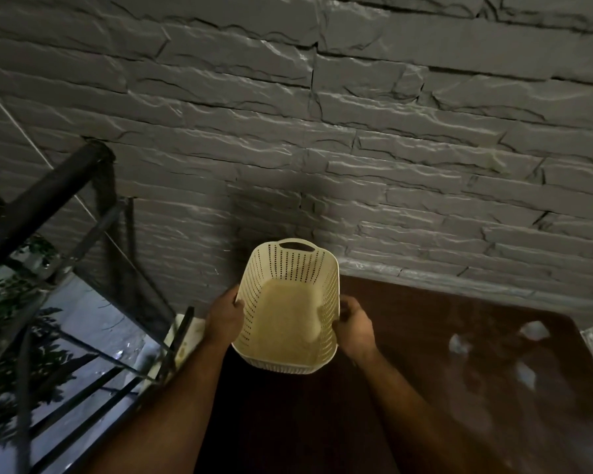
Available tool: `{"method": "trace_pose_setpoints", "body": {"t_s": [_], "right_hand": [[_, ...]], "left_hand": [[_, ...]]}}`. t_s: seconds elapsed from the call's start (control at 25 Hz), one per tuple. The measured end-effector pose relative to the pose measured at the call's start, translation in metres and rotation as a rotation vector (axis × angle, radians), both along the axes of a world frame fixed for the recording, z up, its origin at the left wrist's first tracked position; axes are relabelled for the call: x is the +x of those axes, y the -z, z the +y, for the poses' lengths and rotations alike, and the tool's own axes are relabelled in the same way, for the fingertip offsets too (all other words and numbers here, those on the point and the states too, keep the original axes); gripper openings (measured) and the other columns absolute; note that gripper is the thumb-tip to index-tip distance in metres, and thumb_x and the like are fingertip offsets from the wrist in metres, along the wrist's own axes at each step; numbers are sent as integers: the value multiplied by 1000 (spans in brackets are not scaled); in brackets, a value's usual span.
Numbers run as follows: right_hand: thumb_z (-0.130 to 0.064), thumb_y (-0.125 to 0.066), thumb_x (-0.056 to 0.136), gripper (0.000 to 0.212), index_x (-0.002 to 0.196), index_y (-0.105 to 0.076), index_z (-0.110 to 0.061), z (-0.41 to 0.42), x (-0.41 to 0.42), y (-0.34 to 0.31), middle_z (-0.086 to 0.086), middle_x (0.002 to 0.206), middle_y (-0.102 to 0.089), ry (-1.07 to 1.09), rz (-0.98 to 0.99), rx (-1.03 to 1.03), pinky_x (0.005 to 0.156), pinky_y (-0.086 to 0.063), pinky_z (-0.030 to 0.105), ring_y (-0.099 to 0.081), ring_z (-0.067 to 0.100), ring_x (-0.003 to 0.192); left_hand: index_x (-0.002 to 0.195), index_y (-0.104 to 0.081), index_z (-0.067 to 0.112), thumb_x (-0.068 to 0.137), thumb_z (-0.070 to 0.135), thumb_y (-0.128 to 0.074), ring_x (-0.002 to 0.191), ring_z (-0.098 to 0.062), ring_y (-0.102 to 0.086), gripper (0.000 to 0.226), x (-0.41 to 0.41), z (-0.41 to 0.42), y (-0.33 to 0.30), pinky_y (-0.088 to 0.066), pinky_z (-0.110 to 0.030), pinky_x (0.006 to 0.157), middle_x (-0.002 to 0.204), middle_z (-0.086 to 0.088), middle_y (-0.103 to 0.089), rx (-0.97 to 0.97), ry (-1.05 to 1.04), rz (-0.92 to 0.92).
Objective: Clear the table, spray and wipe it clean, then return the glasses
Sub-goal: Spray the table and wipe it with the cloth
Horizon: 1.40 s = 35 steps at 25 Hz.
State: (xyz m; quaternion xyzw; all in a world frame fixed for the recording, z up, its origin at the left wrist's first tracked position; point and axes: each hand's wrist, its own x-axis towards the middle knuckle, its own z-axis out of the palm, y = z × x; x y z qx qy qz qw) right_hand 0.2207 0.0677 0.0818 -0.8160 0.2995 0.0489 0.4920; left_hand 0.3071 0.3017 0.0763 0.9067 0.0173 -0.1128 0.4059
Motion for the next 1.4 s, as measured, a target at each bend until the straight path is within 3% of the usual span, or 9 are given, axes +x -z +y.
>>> {"method": "trace_pose_setpoints", "body": {"t_s": [0.48, 0.72, 0.8, 1.0, 1.2, 1.4], "right_hand": [[-6, -68, 79, 51, 124, -56, -25, 4, 6, 1, -12, 96, -68, 21, -16, 24, 86, -57, 37, -67, 10, 91], [-4, -67, 81, 54, 130, -53, -23, 4, 6, -3, -18, 88, -60, -5, 1, -2, 77, -54, 23, -62, 2, 80], [-5, -68, 82, 55, 132, -51, -23, 5, 5, -5, -15, 94, -63, -5, 2, 0, 73, -53, 20, -62, 1, 77], [-13, -66, 86, 59, 140, -43, -24, 4, 1, -15, -1, 120, -66, -17, 13, -18, 85, -56, 34, -63, 11, 90], [-19, -65, 88, 64, 145, -37, -24, -1, -13, -27, 6, 138, -56, -35, 7, -135, 97, -50, 35, -61, 20, 113], [-22, -66, 87, 55, 138, -47, -19, -28, -43, -63, 8, 128, -63, -109, -33, -301, 96, -50, 33, -63, 21, 109]], "left_hand": [[137, -51, 17, 97, 12, -48, 124, -30, -52, 41, 13, 4, 4, -42, -42, 102, 136, -8, -57, 31, 45, 21], [139, -49, 20, 99, 15, -47, 125, -30, -51, 40, 13, 3, 4, -42, -43, 102, 136, -9, -56, 42, 46, 25], [139, -49, 20, 99, 16, -47, 124, -31, -51, 41, 13, 4, 5, -42, -42, 102, 136, -9, -56, 38, 43, 34], [148, -34, 17, 97, 18, -52, 131, -33, -45, 54, 11, 3, 2, -37, -42, 106, 143, -12, -49, 32, 62, 85], [147, -37, 15, 93, 25, -58, 137, -31, -36, 58, -1, -12, -10, -35, -45, 110, 151, -12, -38, 195, 104, -127], [146, -39, 18, 95, 26, -54, 144, -24, -24, 54, -42, -80, -37, -26, -43, 116, 155, -6, -31, 197, 322, -303]]}}
